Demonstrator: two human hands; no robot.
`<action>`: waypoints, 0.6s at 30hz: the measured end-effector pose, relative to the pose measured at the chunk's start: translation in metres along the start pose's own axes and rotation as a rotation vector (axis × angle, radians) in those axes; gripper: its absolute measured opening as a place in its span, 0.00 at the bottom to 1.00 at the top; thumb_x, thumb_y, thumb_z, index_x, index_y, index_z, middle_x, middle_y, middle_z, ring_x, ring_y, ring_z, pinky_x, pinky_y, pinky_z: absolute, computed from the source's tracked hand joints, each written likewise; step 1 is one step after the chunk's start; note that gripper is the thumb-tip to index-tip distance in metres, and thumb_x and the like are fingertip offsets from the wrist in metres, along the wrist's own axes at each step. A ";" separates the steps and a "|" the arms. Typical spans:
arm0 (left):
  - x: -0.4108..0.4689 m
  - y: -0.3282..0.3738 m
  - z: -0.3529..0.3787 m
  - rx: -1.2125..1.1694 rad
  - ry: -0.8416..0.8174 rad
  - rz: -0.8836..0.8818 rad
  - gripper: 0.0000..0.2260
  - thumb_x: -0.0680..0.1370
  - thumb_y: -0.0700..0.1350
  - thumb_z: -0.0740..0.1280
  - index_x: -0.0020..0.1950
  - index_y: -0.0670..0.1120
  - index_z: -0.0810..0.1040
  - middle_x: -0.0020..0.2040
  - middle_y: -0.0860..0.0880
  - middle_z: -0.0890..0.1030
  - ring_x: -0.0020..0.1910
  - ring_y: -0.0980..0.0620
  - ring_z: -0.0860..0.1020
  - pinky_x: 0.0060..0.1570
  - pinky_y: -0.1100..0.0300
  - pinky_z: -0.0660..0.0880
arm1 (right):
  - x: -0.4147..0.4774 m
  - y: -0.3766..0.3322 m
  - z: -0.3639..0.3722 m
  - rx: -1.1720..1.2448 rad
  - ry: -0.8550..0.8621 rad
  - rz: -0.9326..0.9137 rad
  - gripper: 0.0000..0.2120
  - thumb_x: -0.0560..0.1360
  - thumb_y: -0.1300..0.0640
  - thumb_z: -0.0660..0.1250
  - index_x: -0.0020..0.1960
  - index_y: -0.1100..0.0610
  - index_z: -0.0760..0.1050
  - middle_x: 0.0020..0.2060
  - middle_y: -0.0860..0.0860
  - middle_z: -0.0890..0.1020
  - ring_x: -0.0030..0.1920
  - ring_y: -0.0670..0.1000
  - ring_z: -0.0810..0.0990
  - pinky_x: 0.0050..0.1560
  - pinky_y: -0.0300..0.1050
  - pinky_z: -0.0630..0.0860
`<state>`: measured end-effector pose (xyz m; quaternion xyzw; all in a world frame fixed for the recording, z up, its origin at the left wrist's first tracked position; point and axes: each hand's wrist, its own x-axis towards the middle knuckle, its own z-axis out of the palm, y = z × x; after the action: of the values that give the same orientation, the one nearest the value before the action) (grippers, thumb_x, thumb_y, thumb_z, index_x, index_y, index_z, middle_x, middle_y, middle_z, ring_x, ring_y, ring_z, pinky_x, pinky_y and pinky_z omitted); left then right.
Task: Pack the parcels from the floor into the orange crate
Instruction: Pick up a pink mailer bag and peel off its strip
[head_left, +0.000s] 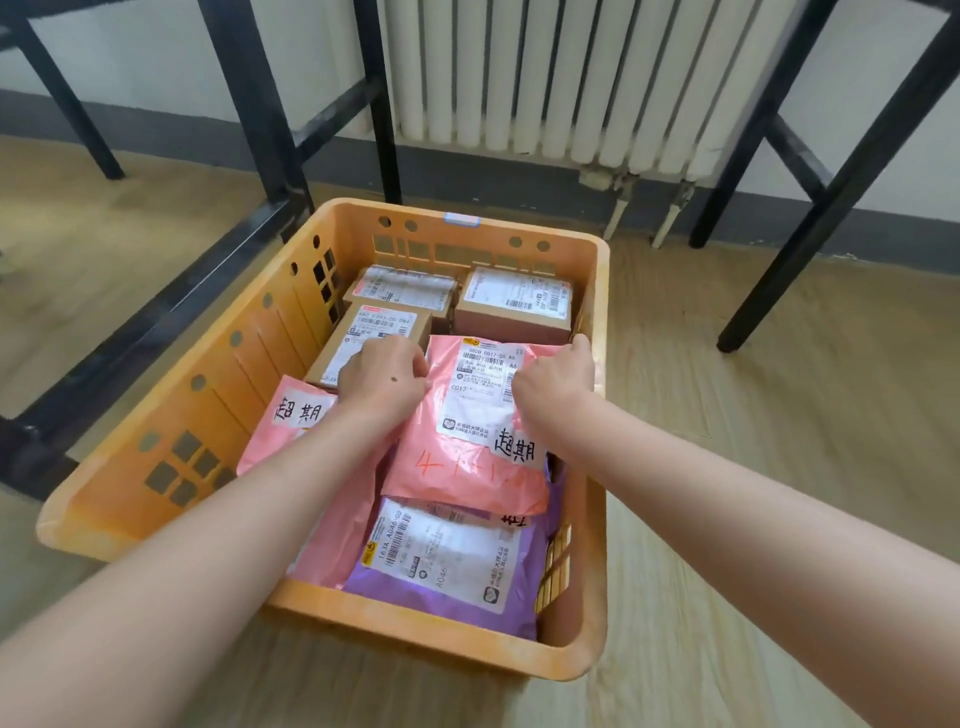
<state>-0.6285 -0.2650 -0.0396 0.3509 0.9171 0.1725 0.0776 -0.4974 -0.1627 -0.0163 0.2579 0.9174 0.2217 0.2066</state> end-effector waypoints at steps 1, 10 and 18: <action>0.002 0.000 0.003 0.019 0.009 0.013 0.06 0.75 0.47 0.70 0.50 0.49 0.83 0.50 0.47 0.83 0.50 0.45 0.79 0.45 0.52 0.77 | 0.002 0.000 0.001 0.001 -0.009 0.001 0.02 0.75 0.54 0.60 0.46 0.51 0.71 0.37 0.46 0.75 0.44 0.52 0.72 0.50 0.49 0.60; 0.022 0.002 0.020 0.184 0.048 0.158 0.06 0.75 0.43 0.64 0.47 0.49 0.79 0.46 0.45 0.81 0.48 0.43 0.77 0.38 0.55 0.69 | 0.014 -0.006 0.003 -0.017 -0.042 0.005 0.06 0.75 0.51 0.60 0.49 0.50 0.73 0.48 0.48 0.79 0.50 0.54 0.73 0.51 0.51 0.60; 0.012 0.004 0.021 0.265 0.150 0.468 0.19 0.69 0.42 0.66 0.60 0.44 0.71 0.56 0.44 0.73 0.54 0.42 0.71 0.46 0.52 0.70 | 0.003 -0.005 -0.007 -0.039 0.036 -0.075 0.10 0.76 0.55 0.59 0.55 0.54 0.74 0.51 0.53 0.76 0.51 0.54 0.73 0.53 0.49 0.64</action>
<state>-0.6288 -0.2487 -0.0577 0.5466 0.8288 0.0898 -0.0790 -0.5052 -0.1671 -0.0140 0.2150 0.9256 0.2363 0.2032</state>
